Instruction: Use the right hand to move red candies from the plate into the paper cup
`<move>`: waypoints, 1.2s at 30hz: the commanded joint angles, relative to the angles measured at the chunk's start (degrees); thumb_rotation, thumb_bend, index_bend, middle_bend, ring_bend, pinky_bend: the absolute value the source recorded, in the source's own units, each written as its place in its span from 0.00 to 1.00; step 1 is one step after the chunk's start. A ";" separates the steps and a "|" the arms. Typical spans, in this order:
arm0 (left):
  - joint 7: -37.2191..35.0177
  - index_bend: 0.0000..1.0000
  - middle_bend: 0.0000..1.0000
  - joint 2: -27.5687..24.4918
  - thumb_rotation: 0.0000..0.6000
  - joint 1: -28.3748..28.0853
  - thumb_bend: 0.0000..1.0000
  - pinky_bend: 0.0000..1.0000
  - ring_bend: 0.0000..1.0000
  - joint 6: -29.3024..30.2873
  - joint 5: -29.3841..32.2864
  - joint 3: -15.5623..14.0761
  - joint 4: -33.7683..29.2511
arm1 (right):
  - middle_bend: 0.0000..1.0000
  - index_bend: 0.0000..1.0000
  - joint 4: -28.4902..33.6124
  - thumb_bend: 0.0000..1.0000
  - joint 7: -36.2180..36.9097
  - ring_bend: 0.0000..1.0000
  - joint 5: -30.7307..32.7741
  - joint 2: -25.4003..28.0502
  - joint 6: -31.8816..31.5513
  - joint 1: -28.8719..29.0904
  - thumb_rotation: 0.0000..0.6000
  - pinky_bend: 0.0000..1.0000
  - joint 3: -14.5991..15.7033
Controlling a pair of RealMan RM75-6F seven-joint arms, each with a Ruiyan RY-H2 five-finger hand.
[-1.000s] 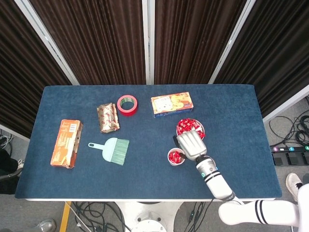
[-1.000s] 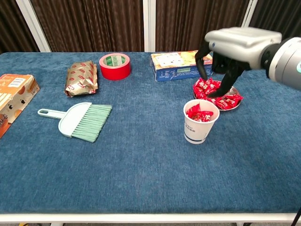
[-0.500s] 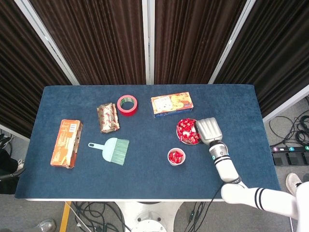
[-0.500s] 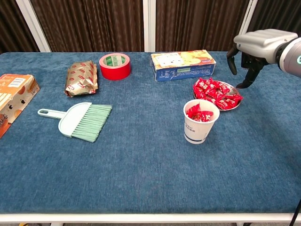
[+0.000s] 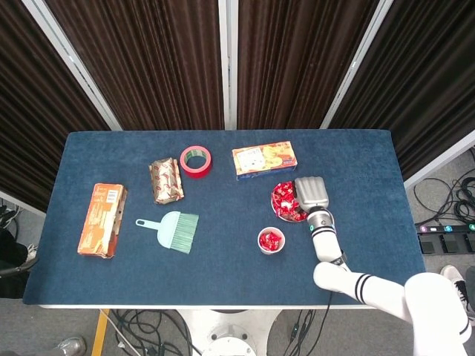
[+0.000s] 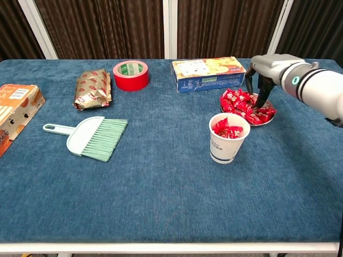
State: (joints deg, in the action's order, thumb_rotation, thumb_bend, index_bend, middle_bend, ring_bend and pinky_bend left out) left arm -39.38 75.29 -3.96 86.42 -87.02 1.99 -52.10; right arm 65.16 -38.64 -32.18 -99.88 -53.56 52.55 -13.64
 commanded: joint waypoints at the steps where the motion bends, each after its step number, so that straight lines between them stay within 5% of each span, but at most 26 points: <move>1: -0.40 0.14 0.14 0.15 0.73 0.09 0.09 0.19 0.05 0.09 -0.02 -0.06 0.34 | 1.00 0.58 -2.85 0.05 -0.06 1.00 0.86 -2.70 -0.70 0.75 1.00 0.95 -1.33; 14: -2.16 0.14 0.14 0.56 0.73 0.52 0.09 0.19 0.05 0.30 0.13 -0.15 1.81 | 1.00 0.58 -8.82 0.04 0.75 1.00 -0.78 -5.98 0.01 1.82 1.00 0.95 -4.15; 36: -2.84 0.14 0.14 1.02 0.73 0.26 0.09 0.19 0.05 -0.56 -0.04 -0.46 2.75 | 1.00 0.52 -23.67 0.05 -0.17 1.00 1.71 -12.25 10.75 6.11 1.00 0.95 -7.92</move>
State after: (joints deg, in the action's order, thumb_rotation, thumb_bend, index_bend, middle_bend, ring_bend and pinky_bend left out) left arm -42.22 76.32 -3.70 85.86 -87.05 1.52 -49.34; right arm 41.76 -38.75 -30.64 -111.94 -43.09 58.54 -21.39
